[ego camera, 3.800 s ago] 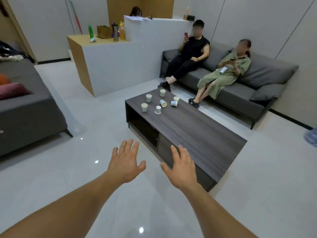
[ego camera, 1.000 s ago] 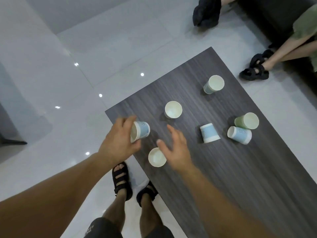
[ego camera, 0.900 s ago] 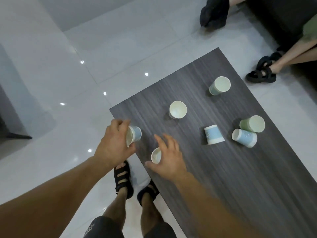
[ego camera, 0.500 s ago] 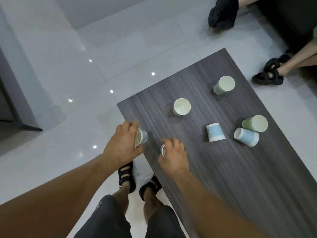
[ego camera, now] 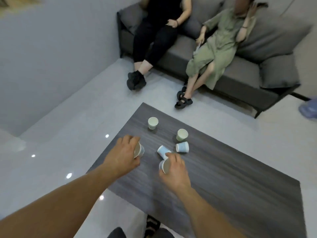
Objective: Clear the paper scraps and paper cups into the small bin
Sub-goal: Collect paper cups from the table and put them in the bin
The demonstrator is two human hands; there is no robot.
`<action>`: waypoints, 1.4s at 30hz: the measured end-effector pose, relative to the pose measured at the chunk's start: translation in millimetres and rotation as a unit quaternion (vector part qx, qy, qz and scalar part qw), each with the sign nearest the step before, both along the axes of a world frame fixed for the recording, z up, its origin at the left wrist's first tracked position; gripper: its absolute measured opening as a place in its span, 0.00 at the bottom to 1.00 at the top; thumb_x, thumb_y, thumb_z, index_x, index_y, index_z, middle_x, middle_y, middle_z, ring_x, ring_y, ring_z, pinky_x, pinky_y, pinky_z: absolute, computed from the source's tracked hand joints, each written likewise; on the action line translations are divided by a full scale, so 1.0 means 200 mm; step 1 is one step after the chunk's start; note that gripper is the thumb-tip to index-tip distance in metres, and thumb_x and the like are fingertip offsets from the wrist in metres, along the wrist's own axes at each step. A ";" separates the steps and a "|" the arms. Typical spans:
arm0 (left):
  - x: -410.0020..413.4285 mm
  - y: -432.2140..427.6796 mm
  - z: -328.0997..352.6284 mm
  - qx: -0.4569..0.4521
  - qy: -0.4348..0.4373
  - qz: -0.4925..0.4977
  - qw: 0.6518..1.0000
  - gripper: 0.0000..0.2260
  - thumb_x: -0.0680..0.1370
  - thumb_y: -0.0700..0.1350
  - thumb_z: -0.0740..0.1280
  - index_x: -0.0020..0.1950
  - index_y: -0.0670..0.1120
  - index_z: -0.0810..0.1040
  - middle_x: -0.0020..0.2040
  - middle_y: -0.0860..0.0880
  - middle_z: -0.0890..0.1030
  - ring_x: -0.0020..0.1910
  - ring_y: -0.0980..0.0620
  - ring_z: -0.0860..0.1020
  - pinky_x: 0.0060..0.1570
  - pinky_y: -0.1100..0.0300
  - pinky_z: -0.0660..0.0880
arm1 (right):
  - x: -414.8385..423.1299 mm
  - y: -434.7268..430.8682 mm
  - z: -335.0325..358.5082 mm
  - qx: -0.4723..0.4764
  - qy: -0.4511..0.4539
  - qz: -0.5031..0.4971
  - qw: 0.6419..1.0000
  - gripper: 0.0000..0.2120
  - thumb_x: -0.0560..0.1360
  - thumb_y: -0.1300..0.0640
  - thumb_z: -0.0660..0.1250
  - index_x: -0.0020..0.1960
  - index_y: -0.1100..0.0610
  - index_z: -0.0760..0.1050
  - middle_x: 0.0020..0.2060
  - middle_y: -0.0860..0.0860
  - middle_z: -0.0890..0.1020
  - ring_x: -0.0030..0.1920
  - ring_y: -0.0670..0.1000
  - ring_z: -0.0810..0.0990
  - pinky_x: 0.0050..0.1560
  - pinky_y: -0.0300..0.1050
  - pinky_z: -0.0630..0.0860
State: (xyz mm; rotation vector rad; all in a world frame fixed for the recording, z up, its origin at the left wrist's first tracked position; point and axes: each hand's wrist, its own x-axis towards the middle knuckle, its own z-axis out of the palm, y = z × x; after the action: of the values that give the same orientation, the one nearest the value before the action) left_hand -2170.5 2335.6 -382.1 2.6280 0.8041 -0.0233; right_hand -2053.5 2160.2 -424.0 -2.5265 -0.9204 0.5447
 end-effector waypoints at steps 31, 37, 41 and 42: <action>-0.27 -3.28 0.66 0.042 -0.098 -0.678 0.727 0.33 0.74 0.53 0.64 0.77 0.50 0.56 0.70 0.49 0.64 0.66 0.45 0.65 0.61 0.52 0.71 | -1.62 -3.11 0.67 -0.039 -0.144 -0.618 0.772 0.33 0.73 0.42 0.64 0.75 0.49 0.59 0.69 0.48 0.65 0.66 0.52 0.67 0.60 0.46 0.72; -0.58 -3.95 0.66 0.052 -0.087 -0.754 0.650 0.33 0.74 0.53 0.63 0.77 0.50 0.55 0.70 0.50 0.63 0.65 0.47 0.66 0.60 0.53 0.72 | -2.01 -3.67 0.69 -0.051 -0.143 -0.703 0.695 0.34 0.74 0.43 0.64 0.75 0.49 0.58 0.69 0.48 0.64 0.67 0.51 0.66 0.61 0.46 0.71; -0.68 -4.36 0.64 0.056 -0.087 -0.795 0.598 0.33 0.74 0.53 0.64 0.77 0.49 0.56 0.71 0.50 0.64 0.65 0.47 0.66 0.60 0.54 0.72 | -2.17 -3.95 0.66 -0.052 -0.133 -0.741 0.656 0.34 0.74 0.43 0.64 0.75 0.50 0.58 0.69 0.48 0.64 0.66 0.51 0.66 0.61 0.47 0.72; -0.71 -4.46 0.63 0.055 -0.083 -0.803 0.588 0.33 0.74 0.53 0.64 0.77 0.49 0.56 0.71 0.50 0.64 0.65 0.47 0.66 0.60 0.54 0.72 | -2.19 -4.03 0.65 -0.053 -0.129 -0.750 0.646 0.34 0.74 0.43 0.64 0.75 0.50 0.58 0.69 0.48 0.64 0.66 0.52 0.66 0.61 0.47 0.72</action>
State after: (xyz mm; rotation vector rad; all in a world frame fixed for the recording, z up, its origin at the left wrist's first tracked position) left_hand -2311.7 1443.0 -255.9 2.3713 -1.7926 -0.2032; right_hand -2492.4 1355.1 -293.0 -2.4412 1.2689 -0.3428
